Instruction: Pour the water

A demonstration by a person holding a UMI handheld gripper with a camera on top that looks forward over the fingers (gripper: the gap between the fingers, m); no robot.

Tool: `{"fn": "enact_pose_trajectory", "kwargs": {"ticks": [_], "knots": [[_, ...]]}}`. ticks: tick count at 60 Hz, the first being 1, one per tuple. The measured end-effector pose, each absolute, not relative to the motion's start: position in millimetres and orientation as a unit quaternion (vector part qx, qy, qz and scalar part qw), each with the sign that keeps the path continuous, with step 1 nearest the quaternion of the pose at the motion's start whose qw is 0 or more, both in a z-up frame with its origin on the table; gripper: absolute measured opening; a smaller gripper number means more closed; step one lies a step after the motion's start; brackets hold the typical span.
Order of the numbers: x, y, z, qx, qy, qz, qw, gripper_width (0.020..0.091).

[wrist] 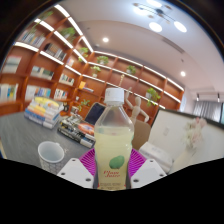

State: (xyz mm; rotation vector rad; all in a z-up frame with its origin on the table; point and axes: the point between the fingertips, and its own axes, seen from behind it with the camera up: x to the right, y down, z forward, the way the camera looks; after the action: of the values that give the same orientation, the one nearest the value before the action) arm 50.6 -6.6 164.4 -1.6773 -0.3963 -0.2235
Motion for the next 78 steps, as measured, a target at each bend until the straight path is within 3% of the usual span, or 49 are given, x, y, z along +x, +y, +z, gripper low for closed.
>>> {"fn": "enact_pose_trajectory", "kwargs": {"ticks": [13, 33, 44, 55, 58, 61, 63, 78], "knots": [[56, 5, 133, -0.758, -0.038, 0.06, 0.648, 0.0367], [52, 16, 84, -0.767, -0.037, 0.049, 0.638, 0.0389], [52, 14, 87, -0.757, -0.041, 0.031, 0.651, 0.0389], [53, 10, 84, -0.76, -0.035, 0.03, 0.649, 0.0515], [53, 7, 77, -0.772, -0.036, 0.025, 0.634, 0.0606], [54, 2, 73, -0.78, -0.037, 0.018, 0.624, 0.0744], [54, -3, 73, -0.781, -0.038, 0.017, 0.623, 0.0789], [47, -69, 82, -0.787, -0.02, 0.01, 0.617, 0.0813]]}}
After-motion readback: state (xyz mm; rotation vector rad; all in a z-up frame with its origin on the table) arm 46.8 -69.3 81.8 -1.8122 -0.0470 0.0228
